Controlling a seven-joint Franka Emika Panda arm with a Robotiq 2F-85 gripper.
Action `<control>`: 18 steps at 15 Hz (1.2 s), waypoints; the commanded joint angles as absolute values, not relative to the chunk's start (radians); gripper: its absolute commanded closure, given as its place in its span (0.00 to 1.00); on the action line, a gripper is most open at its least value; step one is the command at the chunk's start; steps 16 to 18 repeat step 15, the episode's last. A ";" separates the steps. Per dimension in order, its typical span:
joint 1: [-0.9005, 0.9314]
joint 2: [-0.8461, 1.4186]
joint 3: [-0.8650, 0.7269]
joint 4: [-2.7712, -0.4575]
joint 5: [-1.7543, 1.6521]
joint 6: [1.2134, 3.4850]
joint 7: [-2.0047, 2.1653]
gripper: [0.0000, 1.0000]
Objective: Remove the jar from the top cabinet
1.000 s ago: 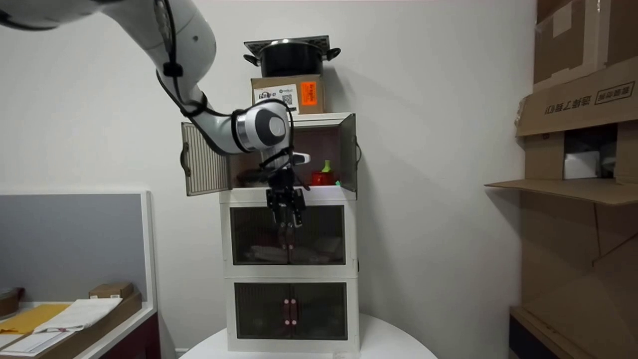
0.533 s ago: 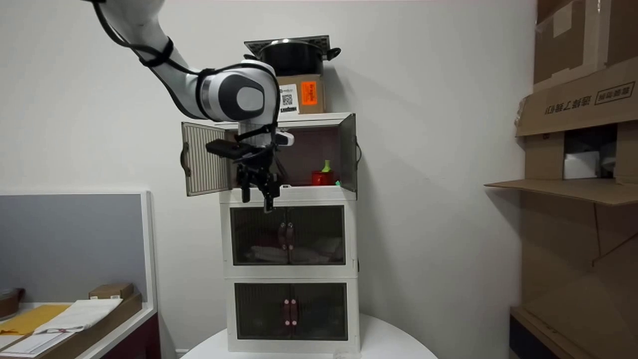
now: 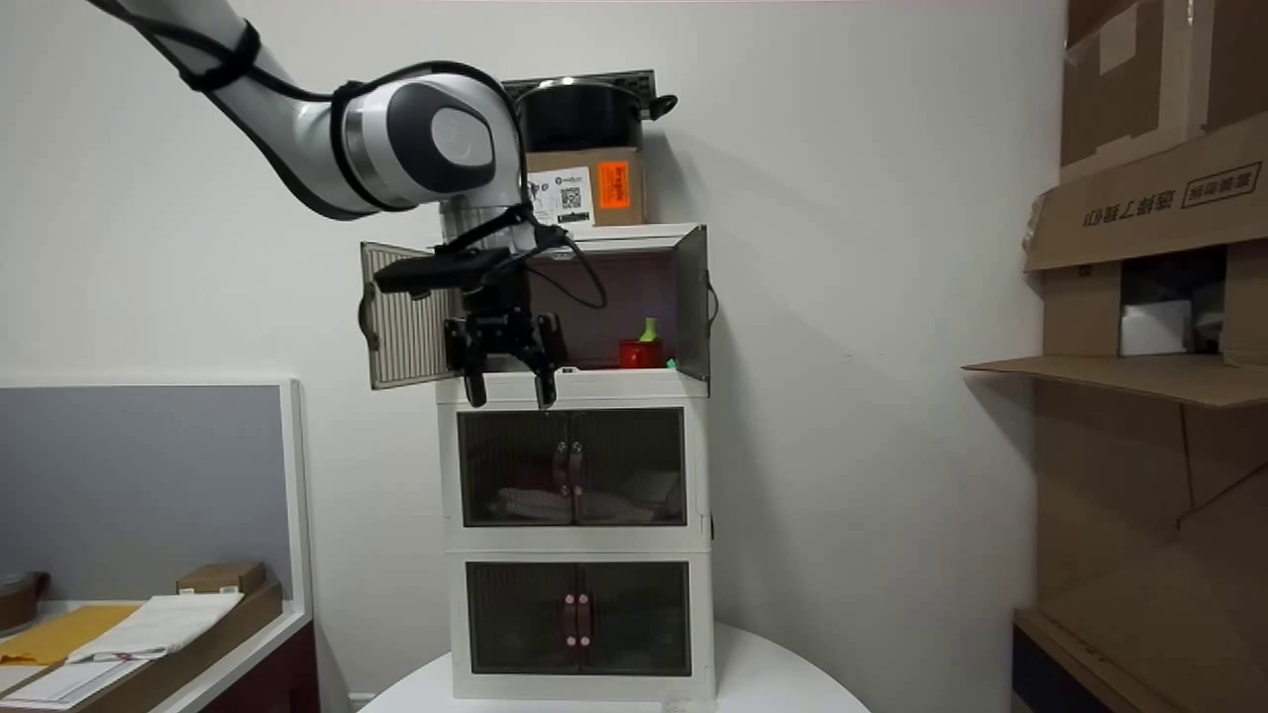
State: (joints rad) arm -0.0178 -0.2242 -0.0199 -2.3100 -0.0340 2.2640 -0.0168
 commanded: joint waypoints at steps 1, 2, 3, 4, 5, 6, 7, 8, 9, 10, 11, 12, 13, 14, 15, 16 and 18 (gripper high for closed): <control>0.004 -0.332 -0.055 -2.391 0.007 2.325 -0.225 0.00; 0.010 -0.347 -0.066 -2.399 0.026 2.337 -0.272 0.00; 0.016 -0.349 -0.074 -2.394 0.044 2.335 -0.296 0.00; -0.002 -0.306 -0.050 -2.359 0.005 2.305 -0.216 0.00; 0.001 -0.320 -0.058 -2.365 0.017 2.306 -0.244 0.00; 0.003 -0.329 -0.062 -2.369 0.021 2.306 -0.259 0.00; 0.004 -0.333 -0.064 -2.372 0.023 2.306 -0.264 0.00; 0.005 -0.334 -0.065 -2.373 0.023 2.307 -0.266 0.00; 0.007 -0.334 -0.064 -2.375 0.023 2.308 -0.267 0.00; 0.008 -0.334 -0.064 -2.376 0.024 2.309 -0.267 0.00; 0.008 -0.334 -0.064 -2.376 0.024 2.309 -0.267 0.00; 0.008 -0.334 -0.064 -2.377 0.024 2.309 -0.267 0.00; 0.008 -0.334 -0.064 -2.377 0.024 2.310 -0.267 0.00; 0.008 -0.334 -0.064 -2.377 0.024 2.310 -0.267 0.00; 0.008 -0.334 -0.064 -2.377 0.024 2.310 -0.267 0.00; 0.008 -0.334 -0.064 -2.377 0.024 2.310 -0.267 0.00; 0.008 -0.334 -0.064 -2.377 0.024 2.310 -0.267 0.00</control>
